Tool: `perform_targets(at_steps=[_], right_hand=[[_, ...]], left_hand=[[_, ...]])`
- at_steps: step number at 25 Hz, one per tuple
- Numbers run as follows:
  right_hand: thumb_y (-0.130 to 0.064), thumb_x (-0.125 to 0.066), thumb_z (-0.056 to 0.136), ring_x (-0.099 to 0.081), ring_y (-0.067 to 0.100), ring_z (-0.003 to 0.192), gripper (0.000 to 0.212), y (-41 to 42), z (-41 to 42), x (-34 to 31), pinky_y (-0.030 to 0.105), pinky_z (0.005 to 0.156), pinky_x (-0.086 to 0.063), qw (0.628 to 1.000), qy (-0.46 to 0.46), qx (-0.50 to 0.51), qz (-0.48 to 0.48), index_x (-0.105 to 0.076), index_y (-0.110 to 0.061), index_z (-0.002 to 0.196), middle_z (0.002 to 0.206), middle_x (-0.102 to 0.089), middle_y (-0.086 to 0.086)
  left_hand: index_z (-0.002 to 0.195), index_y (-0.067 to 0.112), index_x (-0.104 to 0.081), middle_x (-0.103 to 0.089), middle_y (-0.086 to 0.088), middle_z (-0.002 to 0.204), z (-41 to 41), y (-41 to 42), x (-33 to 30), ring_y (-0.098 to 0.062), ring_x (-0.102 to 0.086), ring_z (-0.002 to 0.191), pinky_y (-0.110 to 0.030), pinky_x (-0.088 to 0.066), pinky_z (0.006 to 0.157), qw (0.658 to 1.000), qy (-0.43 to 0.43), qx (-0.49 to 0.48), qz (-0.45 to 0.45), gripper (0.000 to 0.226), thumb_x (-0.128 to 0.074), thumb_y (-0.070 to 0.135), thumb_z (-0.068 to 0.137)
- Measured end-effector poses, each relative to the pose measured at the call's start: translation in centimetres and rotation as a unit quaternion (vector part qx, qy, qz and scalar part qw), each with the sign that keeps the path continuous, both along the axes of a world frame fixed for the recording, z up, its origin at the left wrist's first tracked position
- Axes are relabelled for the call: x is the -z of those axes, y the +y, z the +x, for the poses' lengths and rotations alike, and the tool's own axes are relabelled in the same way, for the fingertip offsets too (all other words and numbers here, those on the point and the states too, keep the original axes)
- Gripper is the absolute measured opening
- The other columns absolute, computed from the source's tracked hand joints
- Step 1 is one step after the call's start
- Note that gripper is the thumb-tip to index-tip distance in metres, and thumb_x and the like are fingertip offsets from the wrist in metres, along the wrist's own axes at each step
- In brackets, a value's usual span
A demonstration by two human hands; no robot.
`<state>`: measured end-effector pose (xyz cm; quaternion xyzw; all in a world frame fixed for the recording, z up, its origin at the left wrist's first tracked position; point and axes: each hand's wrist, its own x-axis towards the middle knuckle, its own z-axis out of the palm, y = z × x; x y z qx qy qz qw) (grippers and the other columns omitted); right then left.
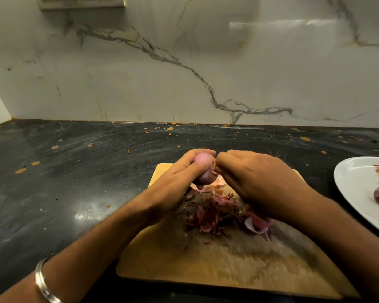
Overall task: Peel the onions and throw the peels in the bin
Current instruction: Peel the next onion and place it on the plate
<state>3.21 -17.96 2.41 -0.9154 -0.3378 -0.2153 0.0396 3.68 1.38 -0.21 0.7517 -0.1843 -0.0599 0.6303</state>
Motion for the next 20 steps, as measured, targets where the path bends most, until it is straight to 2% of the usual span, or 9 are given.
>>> perform_targets(at_steps=[1,3,5,7,9,14,17,20], right_hand=[[-0.041,-0.023,0.102,-0.043,0.013,0.066,0.029,0.14,-0.02,-0.21,0.032,0.053,-0.039,1.0,-0.003,-0.008,0.007,-0.047,-0.025,0.1,0.079,-0.046,-0.011],[-0.038,-0.031,0.101,-0.044,0.013,0.064,0.032,0.4,0.03,-0.33,0.034,0.056,-0.039,0.996,0.026,-0.045,0.07,-0.053,-0.018,0.09,0.074,-0.048,-0.009],[-0.031,-0.042,0.099,-0.042,0.01,0.059,0.026,0.46,0.16,-0.31,0.031,0.055,-0.035,0.975,0.102,-0.086,0.18,-0.05,-0.016,0.079,0.066,-0.046,-0.008],[-0.028,-0.046,0.097,-0.039,0.008,0.055,0.026,0.52,0.04,-0.53,0.025,0.052,-0.031,0.95,0.147,-0.099,0.256,-0.045,-0.022,0.072,0.06,-0.043,-0.009],[-0.028,-0.047,0.096,-0.039,0.006,0.054,0.027,0.67,-0.13,-0.66,0.02,0.05,-0.03,0.939,0.167,-0.102,0.282,-0.043,-0.026,0.07,0.058,-0.042,-0.011],[-0.026,-0.047,0.094,-0.045,0.001,0.055,0.025,0.75,-0.13,-0.65,0.013,0.052,-0.033,0.927,0.207,-0.106,0.295,-0.05,-0.021,0.07,0.057,-0.049,-0.017],[-0.024,-0.046,0.095,-0.05,-0.003,0.055,0.029,0.64,-0.38,-0.93,0.009,0.054,-0.035,0.905,0.248,-0.121,0.324,-0.05,-0.032,0.067,0.058,-0.054,-0.023],[-0.021,-0.046,0.1,-0.047,-0.003,0.055,0.031,0.44,-0.32,-1.05,0.009,0.055,-0.035,0.883,0.294,-0.122,0.345,-0.053,-0.028,0.07,0.058,-0.053,-0.019]], left_hand=[[0.123,0.029,-0.058,-0.062,0.011,0.083,0.03,-0.05,0.03,-0.006,-0.051,0.074,-0.022,-0.038,0.061,1.0,0.0,0.007,-0.004,0.028,-0.041,0.04,0.103],[0.122,0.02,-0.057,-0.056,0.008,0.076,0.12,-0.15,0.08,-0.008,-0.046,0.069,-0.023,-0.036,0.058,0.999,0.009,0.032,-0.042,0.037,-0.044,0.046,0.099],[0.126,0.014,-0.057,-0.053,-0.001,0.077,0.13,-0.21,0.04,-0.008,-0.046,0.069,-0.024,-0.036,0.06,0.993,0.026,0.069,-0.096,0.039,-0.047,0.041,0.1],[0.129,0.012,-0.057,-0.047,-0.011,0.086,0.11,-0.17,0.08,-0.011,-0.046,0.073,-0.027,-0.036,0.065,0.984,0.038,0.104,-0.141,0.04,-0.046,0.035,0.099],[0.132,0.011,-0.055,-0.048,-0.012,0.088,0.21,-0.03,0.17,-0.01,-0.05,0.074,-0.03,-0.037,0.068,0.976,0.049,0.129,-0.168,0.04,-0.046,0.031,0.099],[0.137,0.006,-0.049,-0.057,-0.002,0.087,0.38,0.26,0.26,-0.005,-0.053,0.071,-0.028,-0.039,0.07,0.965,0.075,0.164,-0.188,0.039,-0.045,0.022,0.102],[0.139,0.006,-0.048,-0.056,-0.003,0.09,0.4,0.27,0.2,-0.006,-0.048,0.072,-0.023,-0.046,0.068,0.954,0.091,0.193,-0.209,0.04,-0.046,0.02,0.101],[0.139,0.006,-0.049,-0.06,-0.004,0.093,0.4,0.34,0.16,-0.009,-0.052,0.076,-0.023,-0.049,0.071,0.958,0.08,0.186,-0.202,0.041,-0.047,0.021,0.1]])
